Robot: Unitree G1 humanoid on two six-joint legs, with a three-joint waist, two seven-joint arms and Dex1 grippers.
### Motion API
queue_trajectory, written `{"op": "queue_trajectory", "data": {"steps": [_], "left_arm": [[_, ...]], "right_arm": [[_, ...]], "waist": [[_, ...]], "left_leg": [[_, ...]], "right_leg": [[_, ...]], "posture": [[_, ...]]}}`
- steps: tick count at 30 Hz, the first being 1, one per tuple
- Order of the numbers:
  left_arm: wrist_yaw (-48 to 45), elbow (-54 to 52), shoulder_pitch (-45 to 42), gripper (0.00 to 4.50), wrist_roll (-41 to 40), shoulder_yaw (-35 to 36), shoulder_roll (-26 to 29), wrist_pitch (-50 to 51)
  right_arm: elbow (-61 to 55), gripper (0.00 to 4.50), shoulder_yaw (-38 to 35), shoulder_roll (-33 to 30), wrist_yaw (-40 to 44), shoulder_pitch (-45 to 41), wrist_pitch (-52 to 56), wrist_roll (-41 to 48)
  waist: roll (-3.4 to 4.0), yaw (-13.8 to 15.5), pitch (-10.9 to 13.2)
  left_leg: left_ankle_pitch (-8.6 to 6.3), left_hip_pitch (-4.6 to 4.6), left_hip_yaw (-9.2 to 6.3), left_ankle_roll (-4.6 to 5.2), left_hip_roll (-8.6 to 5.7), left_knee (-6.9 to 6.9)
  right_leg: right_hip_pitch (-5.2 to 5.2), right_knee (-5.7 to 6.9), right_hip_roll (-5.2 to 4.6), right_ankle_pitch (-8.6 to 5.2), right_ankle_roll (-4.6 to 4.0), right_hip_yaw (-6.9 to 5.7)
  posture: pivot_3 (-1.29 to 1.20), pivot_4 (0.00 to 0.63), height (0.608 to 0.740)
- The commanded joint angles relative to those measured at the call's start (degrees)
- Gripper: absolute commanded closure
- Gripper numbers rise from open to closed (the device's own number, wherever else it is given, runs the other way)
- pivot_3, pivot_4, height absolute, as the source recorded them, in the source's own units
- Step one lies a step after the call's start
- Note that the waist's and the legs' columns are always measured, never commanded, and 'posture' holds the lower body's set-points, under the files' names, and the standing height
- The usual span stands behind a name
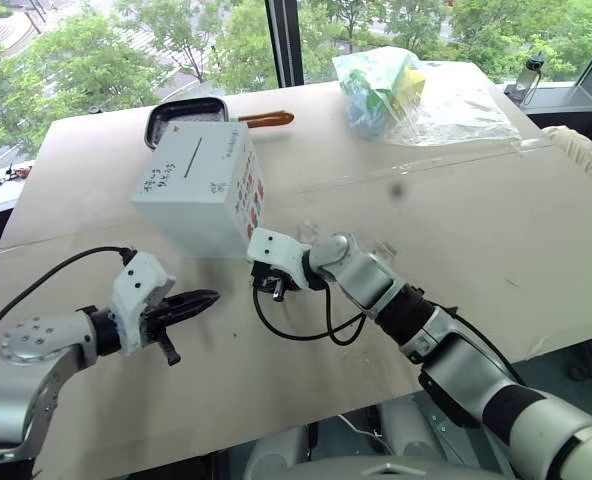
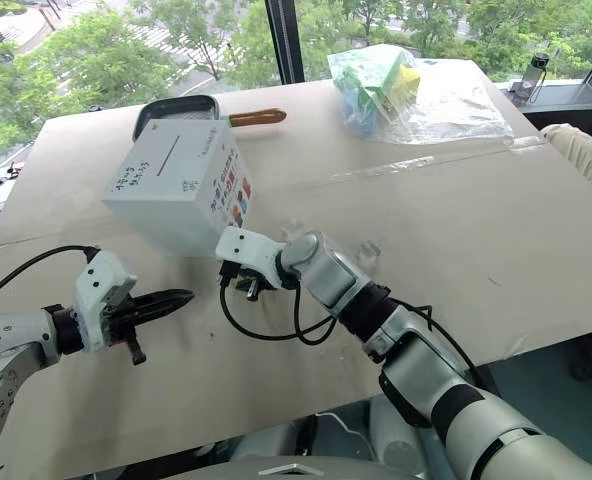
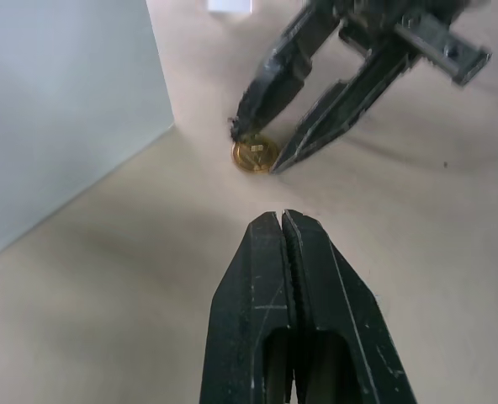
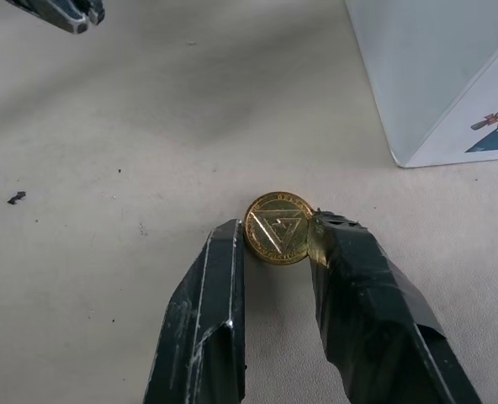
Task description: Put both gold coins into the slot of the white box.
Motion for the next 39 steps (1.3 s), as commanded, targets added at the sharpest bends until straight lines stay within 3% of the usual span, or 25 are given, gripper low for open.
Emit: {"op": "queue_trajectory", "data": {"steps": [1,11,17,21,23,33,39], "left_arm": [[1.9,-0.3,-2.0,4.5,-6.2,1.5,-3.4,3.3],[10.0,-2.2,-5.9,4.5,-14.2,1.2,-9.4,12.1],[12.5,-4.7,-11.8,4.5,-17.8,-1.6,-15.5,10.5],[14.1,-3.5,-13.3,3.39,-17.0,-3.4,-16.9,9.4],[15.8,-3.0,-14.4,2.44,-16.0,-4.4,-18.1,8.4],[19.7,1.9,-20.7,2.44,-13.4,-8.1,-23.5,5.8],[19.5,3.7,-23.3,2.44,-15.5,-6.6,-24.5,5.8]], "right_arm": [[-5.4,3.89,-0.4,-2.1,1.5,1.5,-2.6,1.0],[-17.5,3.89,-5.1,-9.3,3.0,6.7,-12.1,5.2],[-19.1,3.89,-9.2,-12.1,-1.1,9.2,-22.7,5.4],[-16.4,3.89,-10.2,-13.7,-6.1,10.6,-31.0,2.1],[-15.4,3.89,-10.7,-13.9,-8.3,11.3,-34.7,1.4],[-11.9,3.89,-11.6,-14.6,-15.3,11.5,-49.3,-1.9],[-9.8,3.89,-10.8,-15.7,-15.7,11.1,-55.0,-3.5]], "waist": [[0.02,0.2,0.0],[-0.07,0.9,0.0],[-0.18,1.6,0.0],[-0.16,1.3,0.0],[-0.16,1.3,0.0],[-0.2,1.4,0.0],[-0.2,1.4,0.0]], "left_leg": [[0.0,-0.05,-0.01,-0.01,0.0,0.0],[0.01,-0.2,-0.09,-0.02,0.02,0.02],[0.02,-0.29,-0.13,-0.03,0.0,0.13],[0.02,-0.26,-0.05,-0.03,0.01,0.12],[0.02,-0.26,-0.05,-0.03,0.02,0.12],[0.03,-0.26,0.0,-0.04,0.02,0.15],[0.03,-0.25,0.01,-0.04,0.02,0.16]], "right_leg": [[0.0,-0.02,-0.01,0.0,0.0,-0.01],[-0.02,-0.19,0.01,0.0,0.01,-0.1],[0.0,-0.24,-0.04,0.01,0.01,-0.2],[-0.02,-0.23,0.01,0.01,0.01,-0.07],[-0.02,-0.24,0.02,0.01,0.01,-0.07],[-0.01,-0.23,0.04,0.01,0.01,-0.02],[-0.01,-0.23,0.06,0.01,0.01,-0.01]], "posture": [[0.0,0.15,0.721],[0.0,0.15,0.721],[0.0,0.15,0.721],[0.0,0.15,0.721],[0.0,0.15,0.721],[0.0,0.15,0.721],[0.0,0.15,0.721]]}}
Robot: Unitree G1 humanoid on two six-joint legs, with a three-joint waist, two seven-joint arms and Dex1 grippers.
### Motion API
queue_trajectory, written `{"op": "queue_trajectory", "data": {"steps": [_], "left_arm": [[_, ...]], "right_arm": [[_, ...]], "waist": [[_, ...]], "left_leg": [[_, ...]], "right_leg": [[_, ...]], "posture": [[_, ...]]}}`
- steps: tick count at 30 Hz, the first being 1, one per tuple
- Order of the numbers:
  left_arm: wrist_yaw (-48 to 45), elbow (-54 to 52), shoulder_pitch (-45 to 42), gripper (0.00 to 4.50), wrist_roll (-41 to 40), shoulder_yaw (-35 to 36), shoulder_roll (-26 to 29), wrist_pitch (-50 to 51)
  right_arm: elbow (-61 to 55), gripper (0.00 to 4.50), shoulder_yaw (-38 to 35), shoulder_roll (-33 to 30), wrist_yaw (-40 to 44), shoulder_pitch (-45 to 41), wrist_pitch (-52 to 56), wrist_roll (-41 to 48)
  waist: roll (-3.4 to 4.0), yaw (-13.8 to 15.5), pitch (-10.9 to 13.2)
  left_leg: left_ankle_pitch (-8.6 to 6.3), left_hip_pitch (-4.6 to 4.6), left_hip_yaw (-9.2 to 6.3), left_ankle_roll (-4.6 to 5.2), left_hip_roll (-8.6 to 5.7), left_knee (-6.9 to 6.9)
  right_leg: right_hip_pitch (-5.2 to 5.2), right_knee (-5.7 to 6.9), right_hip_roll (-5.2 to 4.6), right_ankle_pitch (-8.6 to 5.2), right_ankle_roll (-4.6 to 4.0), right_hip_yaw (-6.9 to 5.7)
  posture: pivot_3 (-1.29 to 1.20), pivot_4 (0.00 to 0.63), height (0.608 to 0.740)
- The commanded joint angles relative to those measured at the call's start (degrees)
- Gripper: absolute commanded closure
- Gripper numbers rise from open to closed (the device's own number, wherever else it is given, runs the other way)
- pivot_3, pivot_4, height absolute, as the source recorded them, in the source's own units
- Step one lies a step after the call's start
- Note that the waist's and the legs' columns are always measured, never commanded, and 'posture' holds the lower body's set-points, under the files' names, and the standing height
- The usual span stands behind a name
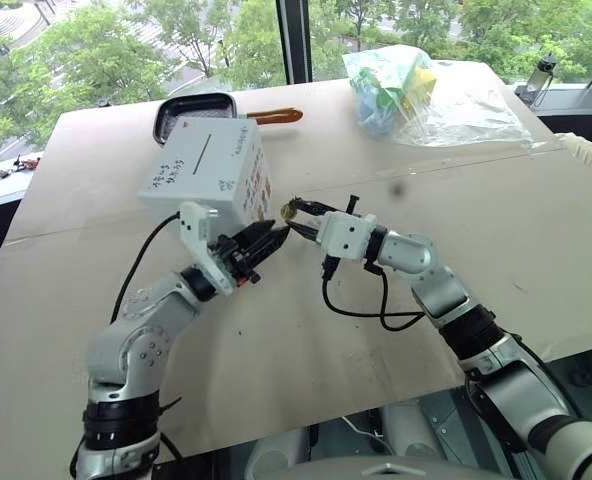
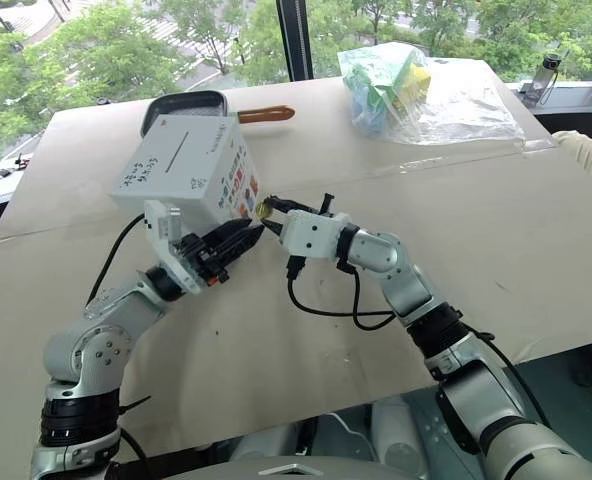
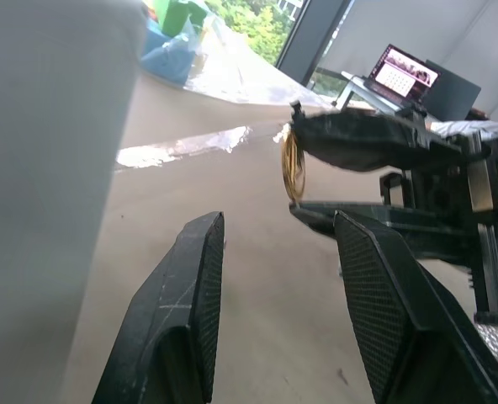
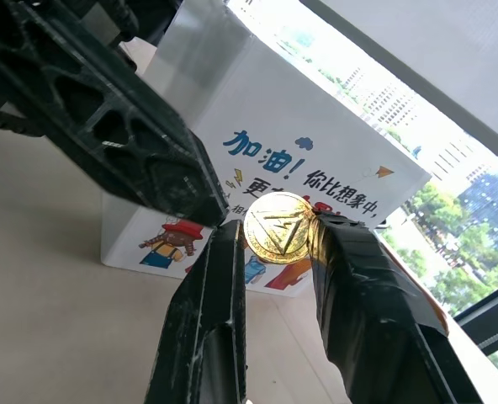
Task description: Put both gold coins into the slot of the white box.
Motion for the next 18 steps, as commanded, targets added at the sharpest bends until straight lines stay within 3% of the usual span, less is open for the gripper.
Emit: {"op": "queue_trajectory", "data": {"steps": [1,10,14,15,18], "left_arm": [[-1.0,-0.8,-1.2,2.44,-3.0,1.9,0.3,-0.5],[-2.9,-1.7,-0.7,2.44,-6.7,1.8,1.2,0.7],[-2.9,-1.8,0.0,4.19,-7.0,1.4,2.0,1.2],[-2.8,-1.6,0.0,4.43,-6.9,1.4,2.1,1.2],[-2.8,-1.3,-0.1,4.43,-6.8,1.2,2.7,1.4]], "right_arm": [[0.2,3.89,-0.3,-0.7,-0.7,-0.9,-5.0,-1.2],[3.1,3.89,0.4,-0.7,-0.7,-1.8,-10.5,-3.1],[3.4,3.89,0.2,-0.5,-1.6,-2.0,-12.2,-4.2],[3.6,3.89,0.2,-0.4,-1.7,-2.1,-12.8,-4.3],[3.8,3.89,0.1,-0.2,-2.1,-2.1,-14.0,-4.6]], "waist": [[0.0,0.0,0.0],[0.0,-0.1,0.0],[0.0,-0.1,0.0],[0.0,-0.1,0.0],[0.0,-0.1,0.0]], "left_leg": [[0.0,0.0,0.01,0.0,0.0,0.0],[0.0,0.01,0.04,0.0,0.01,0.02],[0.0,0.01,0.03,0.0,0.02,0.02],[0.0,0.01,0.04,0.0,0.02,0.02],[0.0,0.01,0.04,0.0,0.02,0.03]], "right_leg": [[0.0,0.0,0.0,0.0,0.0,0.02],[0.0,0.01,0.03,0.0,0.0,0.07],[0.0,0.01,0.04,0.0,0.0,0.07],[0.0,0.01,0.04,0.0,0.0,0.08],[0.0,0.02,0.05,0.0,0.0,0.08]], "posture": [[0.0,0.15,0.721],[0.0,0.15,0.721],[0.0,0.15,0.721],[0.0,0.15,0.721],[0.0,0.15,0.721]]}}
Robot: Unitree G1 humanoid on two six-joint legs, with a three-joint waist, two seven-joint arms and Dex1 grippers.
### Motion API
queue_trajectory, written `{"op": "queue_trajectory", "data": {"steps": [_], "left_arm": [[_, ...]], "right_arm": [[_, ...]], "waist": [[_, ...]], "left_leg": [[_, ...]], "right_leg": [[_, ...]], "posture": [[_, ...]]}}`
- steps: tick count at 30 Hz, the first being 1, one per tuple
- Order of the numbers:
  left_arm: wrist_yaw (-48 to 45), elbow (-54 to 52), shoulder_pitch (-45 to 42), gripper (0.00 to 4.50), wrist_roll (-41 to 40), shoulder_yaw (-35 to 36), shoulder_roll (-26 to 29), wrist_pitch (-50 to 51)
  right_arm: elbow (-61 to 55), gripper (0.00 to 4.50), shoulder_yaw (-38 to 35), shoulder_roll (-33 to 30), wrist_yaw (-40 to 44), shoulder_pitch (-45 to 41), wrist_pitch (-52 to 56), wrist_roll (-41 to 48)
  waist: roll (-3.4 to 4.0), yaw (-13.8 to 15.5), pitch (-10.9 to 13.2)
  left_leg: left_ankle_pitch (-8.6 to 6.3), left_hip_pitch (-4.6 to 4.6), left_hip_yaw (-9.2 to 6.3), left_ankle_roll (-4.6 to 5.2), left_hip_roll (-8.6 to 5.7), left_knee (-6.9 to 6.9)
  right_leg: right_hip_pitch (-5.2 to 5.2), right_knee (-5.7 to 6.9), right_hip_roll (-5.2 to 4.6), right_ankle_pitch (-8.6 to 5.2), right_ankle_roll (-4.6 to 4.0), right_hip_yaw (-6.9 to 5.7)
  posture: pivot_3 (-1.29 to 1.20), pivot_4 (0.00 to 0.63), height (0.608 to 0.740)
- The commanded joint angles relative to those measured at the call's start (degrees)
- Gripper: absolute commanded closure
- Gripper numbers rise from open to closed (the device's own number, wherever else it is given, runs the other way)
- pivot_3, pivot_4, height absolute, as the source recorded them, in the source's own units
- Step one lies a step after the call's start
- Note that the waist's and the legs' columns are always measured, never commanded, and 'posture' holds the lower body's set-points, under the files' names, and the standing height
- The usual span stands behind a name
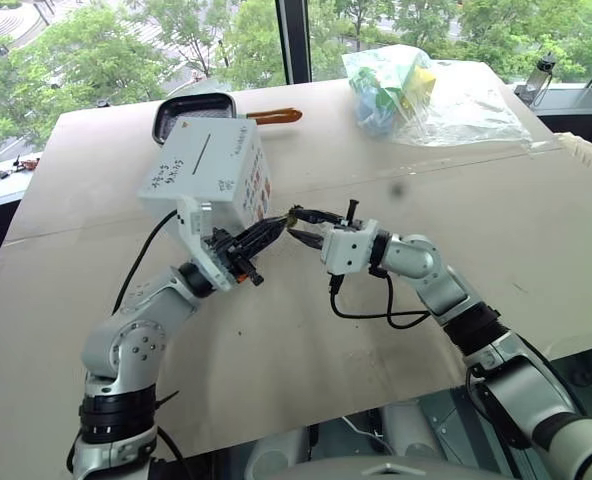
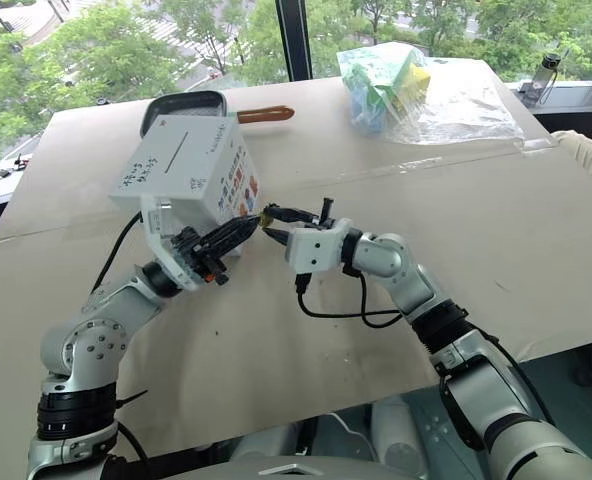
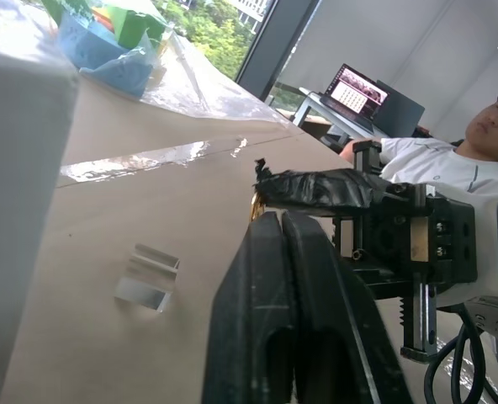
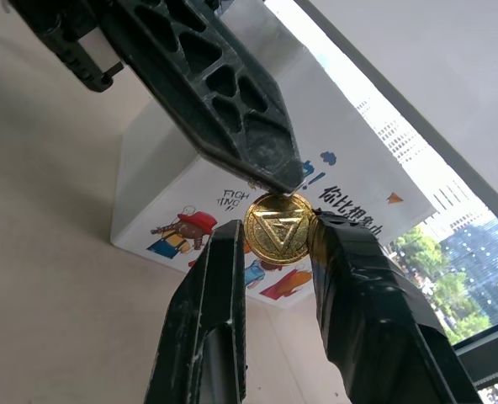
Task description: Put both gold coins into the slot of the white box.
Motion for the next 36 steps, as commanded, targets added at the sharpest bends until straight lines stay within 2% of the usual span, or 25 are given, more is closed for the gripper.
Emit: {"op": "queue_trajectory", "data": {"steps": [1,8,11,12,13,16,35,36], "left_arm": [[-0.4,-1.4,-0.1,4.43,-0.4,0.6,1.2,-0.2],[-1.1,-0.7,-0.7,4.43,-0.1,0.6,1.5,-1.1],[-2.1,-1.0,-0.5,3.63,-0.2,0.9,1.9,-1.6],[-1.6,-1.1,-0.5,3.2,0.1,1.4,1.4,-2.3],[-1.2,-1.2,-0.5,2.58,0.3,1.7,1.1,-2.9],[-1.2,-1.7,-0.4,1.25,-1.4,3.5,0.5,-4.0],[-0.8,0.5,-1.0,1.25,0.1,1.0,1.3,-2.3],[-0.9,0.5,-1.1,1.76,-0.1,1.1,1.4,-2.3]], "right_arm": [[-0.8,3.89,-0.3,0.7,-1.2,-1.4,-2.8,0.1],[0.0,3.89,-0.2,0.9,-1.7,-1.2,-3.8,-0.4],[0.3,3.89,-0.3,1.0,-1.6,-1.0,-3.8,-0.2],[0.4,3.89,-0.3,1.0,-1.5,-1.0,-3.7,-0.2],[0.4,3.89,-0.3,1.0,-1.5,-1.0,-3.7,-0.2],[0.5,3.89,-0.4,0.9,-1.5,-1.0,-3.5,-0.1],[0.0,3.89,-0.1,1.9,-1.6,-1.2,-6.0,-0.1],[0.0,3.89,-0.1,2.0,-1.6,-1.2,-6.1,-0.1]], "waist": [[0.0,0.0,0.0],[0.0,0.0,0.0],[0.0,0.0,0.0],[0.0,0.0,0.0],[0.0,0.0,0.0],[0.0,-0.1,0.0],[0.0,0.0,0.0],[0.0,0.0,0.0]], "left_leg": [[0.0,0.01,0.0,0.0,0.0,0.0],[0.0,0.01,0.01,0.0,0.0,0.0],[0.0,0.01,0.01,0.0,0.0,0.0],[0.0,0.01,0.01,0.0,0.0,0.0],[0.0,0.01,0.02,0.0,0.0,0.01],[0.0,0.02,0.03,0.0,0.02,0.01],[0.0,0.05,0.05,0.0,0.03,0.02],[0.0,0.05,0.05,0.0,0.03,0.02]], "right_leg": [[0.0,0.01,0.0,0.0,0.0,0.0],[0.0,0.01,0.01,0.0,0.0,0.01],[0.0,0.01,0.01,0.0,0.0,0.01],[0.0,0.01,0.01,0.0,0.0,0.02],[0.0,0.01,0.01,0.0,0.0,0.02],[0.0,0.01,0.03,0.0,0.0,0.04],[0.0,0.06,0.08,0.0,0.0,0.08],[0.01,0.06,0.09,0.0,0.0,0.08]], "posture": [[0.0,0.15,0.721],[0.0,0.15,0.721],[0.0,0.15,0.721],[0.0,0.15,0.721],[0.0,0.15,0.721],[0.0,0.15,0.721],[0.0,0.15,0.721],[0.0,0.15,0.721]]}}
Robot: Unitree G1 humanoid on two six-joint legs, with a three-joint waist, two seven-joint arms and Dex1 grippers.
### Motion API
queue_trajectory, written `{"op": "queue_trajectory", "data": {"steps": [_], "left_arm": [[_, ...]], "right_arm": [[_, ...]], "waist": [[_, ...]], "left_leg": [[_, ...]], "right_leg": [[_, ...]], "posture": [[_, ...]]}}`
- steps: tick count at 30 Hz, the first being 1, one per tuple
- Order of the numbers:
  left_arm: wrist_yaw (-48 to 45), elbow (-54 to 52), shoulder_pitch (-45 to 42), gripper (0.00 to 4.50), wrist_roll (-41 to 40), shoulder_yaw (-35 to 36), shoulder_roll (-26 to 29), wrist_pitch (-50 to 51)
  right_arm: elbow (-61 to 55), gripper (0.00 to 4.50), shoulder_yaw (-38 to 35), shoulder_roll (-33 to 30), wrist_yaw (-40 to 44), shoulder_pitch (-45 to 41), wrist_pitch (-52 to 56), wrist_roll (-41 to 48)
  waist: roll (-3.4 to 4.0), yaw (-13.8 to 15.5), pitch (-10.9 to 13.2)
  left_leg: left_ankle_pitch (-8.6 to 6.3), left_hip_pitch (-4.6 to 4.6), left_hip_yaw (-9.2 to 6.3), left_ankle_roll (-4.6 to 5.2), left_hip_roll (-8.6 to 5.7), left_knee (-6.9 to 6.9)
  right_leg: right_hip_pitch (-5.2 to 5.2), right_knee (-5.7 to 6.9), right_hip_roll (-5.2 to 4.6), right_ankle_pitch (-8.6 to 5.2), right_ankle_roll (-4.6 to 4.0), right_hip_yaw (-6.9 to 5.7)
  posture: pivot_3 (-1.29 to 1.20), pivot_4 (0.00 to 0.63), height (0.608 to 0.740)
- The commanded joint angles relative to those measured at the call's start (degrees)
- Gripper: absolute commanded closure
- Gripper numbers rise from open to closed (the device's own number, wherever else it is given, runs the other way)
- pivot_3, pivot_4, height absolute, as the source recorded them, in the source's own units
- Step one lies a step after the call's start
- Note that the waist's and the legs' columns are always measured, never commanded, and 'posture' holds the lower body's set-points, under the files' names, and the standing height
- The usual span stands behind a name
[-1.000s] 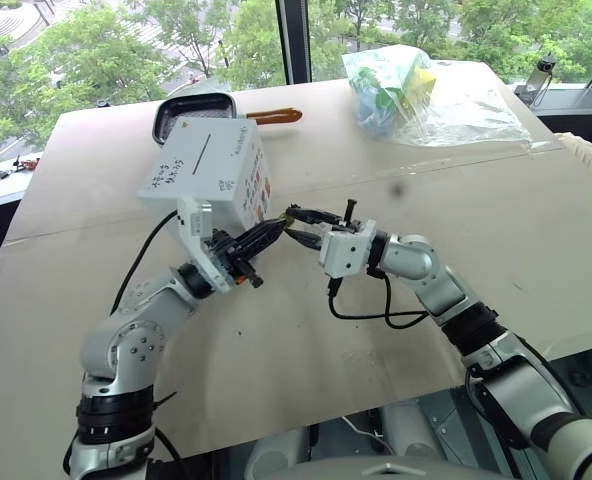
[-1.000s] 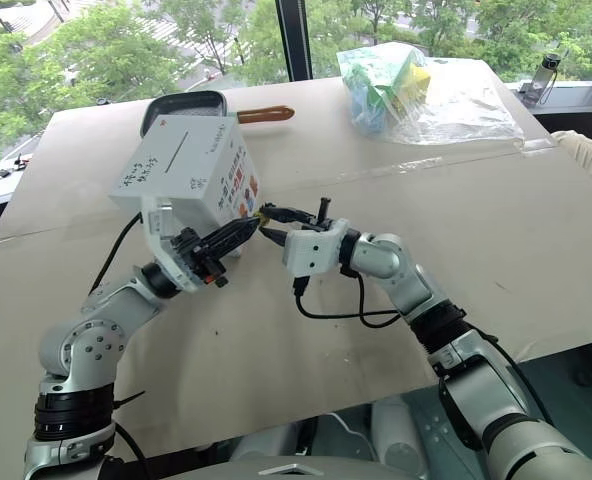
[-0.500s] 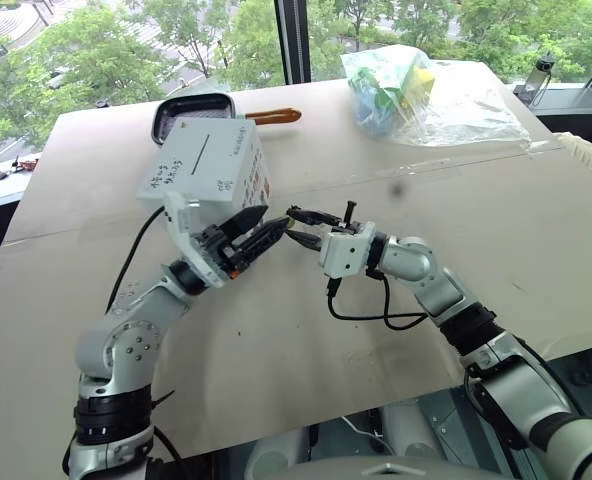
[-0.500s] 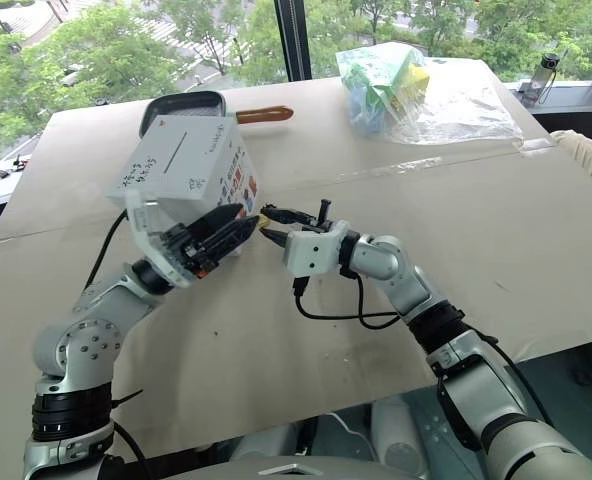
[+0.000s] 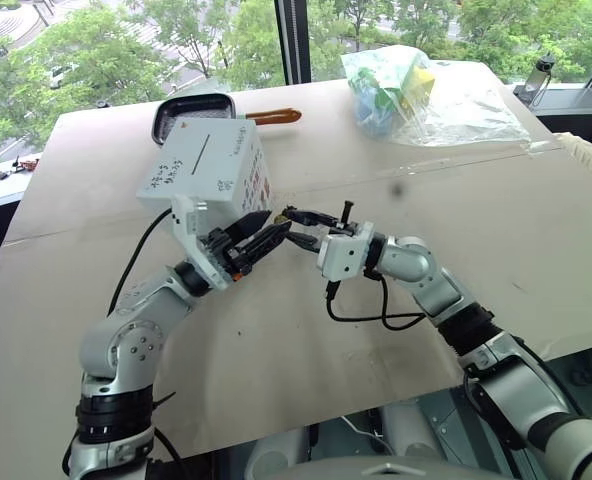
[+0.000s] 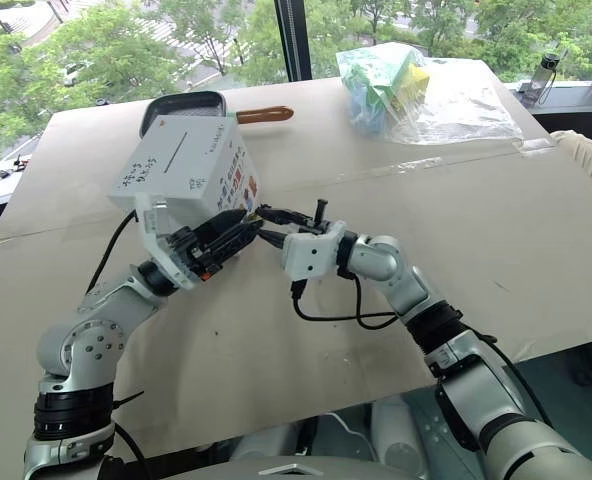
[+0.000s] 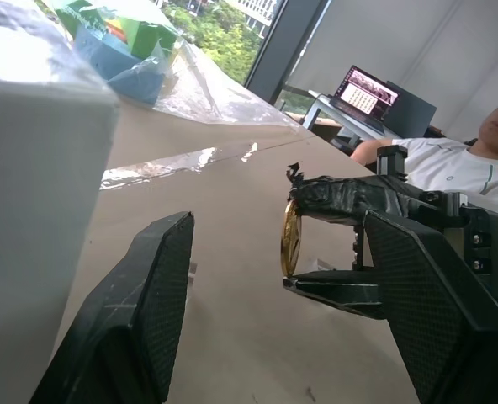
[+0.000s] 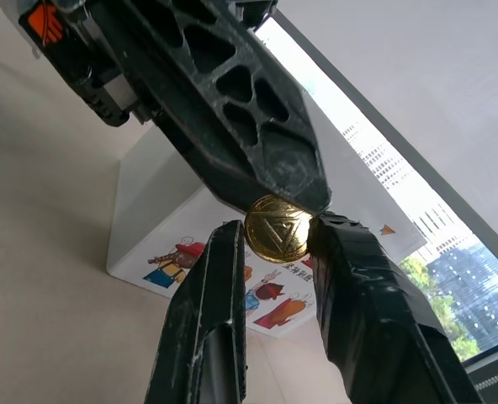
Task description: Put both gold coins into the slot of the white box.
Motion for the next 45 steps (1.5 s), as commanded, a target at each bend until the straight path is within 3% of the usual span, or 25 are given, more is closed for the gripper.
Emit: {"op": "queue_trajectory", "data": {"steps": [1,6,7,17,21,26,31,35,40,45], "left_arm": [[-0.6,-0.8,-1.0,2.0,-1.2,1.1,0.5,-0.1],[-0.6,-0.7,-1.0,4.21,-1.3,1.0,0.6,-0.3],[-0.7,-0.7,-0.9,4.44,-1.1,0.9,0.7,-0.3],[-1.1,-0.8,-0.8,4.44,-1.1,0.3,0.8,0.0],[-0.3,-0.2,-1.9,4.5,0.2,1.1,0.9,-1.6],[2.3,-2.4,-4.8,4.5,-0.7,5.8,4.0,-1.7],[8.5,-4.7,-10.7,4.5,-0.4,9.1,8.0,-0.1],[21.7,-1.1,-17.5,4.5,9.9,9.5,10.9,0.8],[26.4,-1.4,-16.1,4.5,17.6,6.9,12.5,1.6],[27.4,-1.0,-15.9,4.5,19.4,6.4,10.7,2.4]], "right_arm": [[-2.1,3.89,-0.1,0.7,-0.4,-1.2,-1.4,0.6],[-1.8,3.89,0.0,0.7,-0.4,-1.2,-1.5,0.6],[-1.8,3.89,0.0,0.7,-0.4,-1.2,-1.5,0.6],[-2.5,3.89,-0.4,0.3,0.1,-1.1,-0.2,0.8],[-4.0,2.0,-1.2,0.1,2.3,-1.2,4.4,2.9],[-5.0,0.07,-4.4,0.2,5.1,-0.8,13.5,9.2],[-15.6,0.07,-8.8,1.8,13.0,1.1,34.8,27.6],[-23.3,0.07,-14.0,3.3,12.5,-2.5,48.8,39.8],[-26.1,0.07,-17.2,3.2,9.8,-6.2,59.3,45.4],[-26.7,0.07,-18.3,2.4,8.6,-7.9,64.0,47.2]], "waist": [[0.0,0.0,0.0],[0.0,0.0,0.0],[0.0,0.0,0.0],[0.0,0.0,0.0],[0.0,0.0,0.0],[0.0,0.0,0.0],[-0.02,0.2,0.0],[-0.01,0.0,0.0],[0.0,0.0,0.0],[0.0,0.2,0.0]], "left_leg": [[0.0,0.0,0.0,0.0,0.0,0.0],[0.0,0.01,0.01,0.0,0.0,0.0],[0.0,0.0,0.0,0.0,0.0,0.0],[0.0,0.01,0.02,0.0,0.0,0.0],[0.0,0.01,0.01,0.0,0.0,0.0],[0.0,0.01,0.0,0.0,0.01,0.01],[0.0,-0.03,-0.06,0.0,0.02,0.02],[0.0,-0.06,-0.1,0.0,0.02,0.05],[-0.01,0.1,-0.08,0.0,-0.02,-0.03],[-0.01,-0.04,-0.12,0.0,-0.03,0.0]], "right_leg": [[0.0,0.0,0.0,0.0,0.0,0.0],[0.0,0.0,0.0,0.0,0.0,0.01],[0.0,0.01,0.0,0.0,0.0,0.01],[0.0,0.01,0.0,0.0,0.0,0.02],[0.0,0.02,0.0,0.0,0.0,0.02],[-0.01,0.06,0.0,0.0,0.0,0.02],[-0.01,0.01,-0.03,0.0,0.0,0.0],[-0.02,0.06,-0.04,0.0,0.0,-0.08],[-0.02,0.08,0.02,0.0,0.0,0.12],[-0.11,0.08,-0.01,0.0,0.0,0.06]], "posture": [[0.0,0.15,0.721],[0.0,0.15,0.721],[0.0,0.15,0.721],[0.0,0.15,0.721],[0.0,0.15,0.721],[0.0,0.15,0.721],[0.0,0.15,0.721],[0.0,0.15,0.721],[0.0,0.15,0.721],[0.0,0.15,0.721]]}}
